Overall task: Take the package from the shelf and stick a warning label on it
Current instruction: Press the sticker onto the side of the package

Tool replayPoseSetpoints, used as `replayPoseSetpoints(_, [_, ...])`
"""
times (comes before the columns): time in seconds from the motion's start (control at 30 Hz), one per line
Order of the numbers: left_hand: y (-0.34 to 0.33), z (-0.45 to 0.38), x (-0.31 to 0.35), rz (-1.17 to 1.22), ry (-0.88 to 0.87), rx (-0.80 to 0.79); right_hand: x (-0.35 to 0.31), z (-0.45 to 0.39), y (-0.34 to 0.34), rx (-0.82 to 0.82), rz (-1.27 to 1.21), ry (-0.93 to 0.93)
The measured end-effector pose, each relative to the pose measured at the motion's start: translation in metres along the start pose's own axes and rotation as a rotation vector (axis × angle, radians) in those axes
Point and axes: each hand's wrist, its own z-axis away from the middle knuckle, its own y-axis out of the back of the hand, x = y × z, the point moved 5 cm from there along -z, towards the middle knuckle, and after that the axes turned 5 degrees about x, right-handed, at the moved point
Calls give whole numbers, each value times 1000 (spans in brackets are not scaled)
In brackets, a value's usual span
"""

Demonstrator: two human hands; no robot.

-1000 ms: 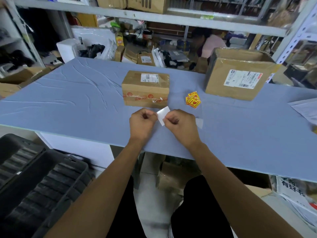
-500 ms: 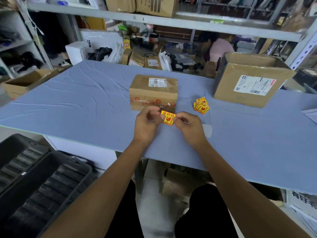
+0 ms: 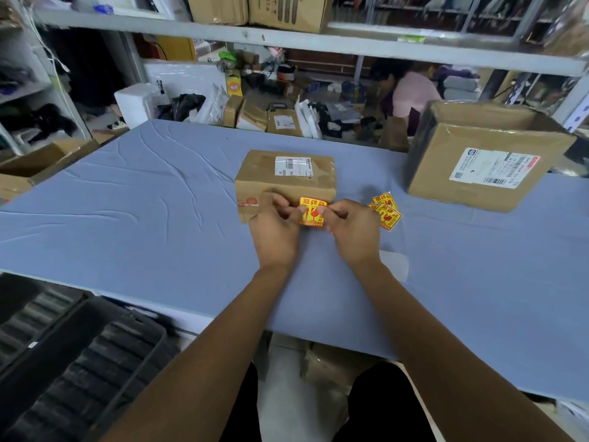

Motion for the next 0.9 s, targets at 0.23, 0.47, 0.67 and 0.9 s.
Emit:
replayPoseSetpoints(0.23, [-7,-2,2,-72,-27,14,1,-3,-4,50,105,3])
replayPoseSetpoints(0.47, [-10,-3,9,-202,-55,-30,11,-9,-3,85,149,-102])
replayPoseSetpoints(0.67, [3,-8,28,-592,-327,28,10,-15,5,122,-2,26])
replayPoseSetpoints(0.9, [-5,-34,8,-734,-385,-20,14,-33,-1,-139,-84,129])
